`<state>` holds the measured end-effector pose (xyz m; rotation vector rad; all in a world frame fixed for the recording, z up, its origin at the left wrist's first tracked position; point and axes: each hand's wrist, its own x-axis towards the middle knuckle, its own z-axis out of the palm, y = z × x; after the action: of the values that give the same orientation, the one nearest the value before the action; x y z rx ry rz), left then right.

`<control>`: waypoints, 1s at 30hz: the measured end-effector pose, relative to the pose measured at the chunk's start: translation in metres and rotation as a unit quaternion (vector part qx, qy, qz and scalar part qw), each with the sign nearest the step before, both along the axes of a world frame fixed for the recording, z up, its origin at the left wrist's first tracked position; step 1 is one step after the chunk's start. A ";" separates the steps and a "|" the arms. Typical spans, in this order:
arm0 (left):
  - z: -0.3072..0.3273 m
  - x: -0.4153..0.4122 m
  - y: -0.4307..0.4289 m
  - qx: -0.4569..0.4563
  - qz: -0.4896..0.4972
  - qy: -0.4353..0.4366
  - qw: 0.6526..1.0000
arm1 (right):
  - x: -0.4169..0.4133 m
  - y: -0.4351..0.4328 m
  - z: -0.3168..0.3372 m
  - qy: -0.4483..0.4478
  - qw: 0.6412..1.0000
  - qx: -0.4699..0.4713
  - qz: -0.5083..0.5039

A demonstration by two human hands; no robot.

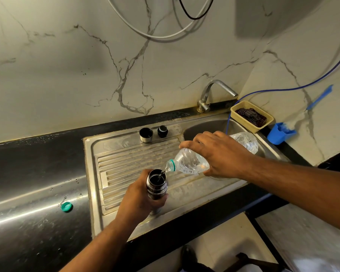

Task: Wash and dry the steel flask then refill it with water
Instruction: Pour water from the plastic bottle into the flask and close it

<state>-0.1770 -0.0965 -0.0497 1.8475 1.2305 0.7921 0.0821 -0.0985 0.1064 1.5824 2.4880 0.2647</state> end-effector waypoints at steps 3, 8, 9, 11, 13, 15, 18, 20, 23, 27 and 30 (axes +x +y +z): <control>0.000 0.000 0.000 -0.001 0.001 0.002 1.000 | 0.001 -0.001 0.000 -0.006 1.000 0.001 -0.001; 0.000 0.000 0.001 -0.002 -0.001 0.000 1.000 | 0.000 0.000 0.001 -0.010 1.000 0.000 -0.001; 0.000 0.000 0.000 -0.001 -0.001 0.001 1.000 | 0.001 0.000 0.001 -0.011 1.000 0.000 -0.001; 0.000 -0.001 0.000 0.001 0.000 0.003 1.000 | 0.001 0.000 0.001 -0.010 1.000 0.002 -0.002; 0.000 0.000 0.000 0.001 0.001 0.004 1.000 | 0.001 0.000 0.001 -0.008 1.000 0.002 -0.002; 0.000 0.000 0.000 0.001 -0.001 0.004 1.000 | 0.001 0.000 0.001 -0.010 1.000 0.004 -0.001; 0.000 0.000 0.000 0.001 0.000 0.003 1.000 | 0.001 0.000 0.002 -0.010 1.000 0.002 -0.001; 0.000 0.000 0.000 0.002 0.000 0.003 1.000 | 0.000 0.000 0.001 -0.009 1.000 0.001 -0.002; -0.001 0.000 0.001 0.001 0.000 0.002 1.000 | 0.000 0.000 0.001 -0.011 1.000 0.001 0.000; 0.000 0.000 0.001 0.002 -0.002 0.003 1.000 | 0.001 0.000 0.001 -0.007 1.000 0.001 -0.001; 0.000 0.000 0.000 0.006 -0.002 -0.002 1.000 | 0.002 0.000 0.001 -0.009 1.000 0.002 -0.004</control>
<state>-0.1768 -0.0962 -0.0502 1.8560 1.2219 0.8014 0.0836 -0.0988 0.1077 1.5833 2.4688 0.2822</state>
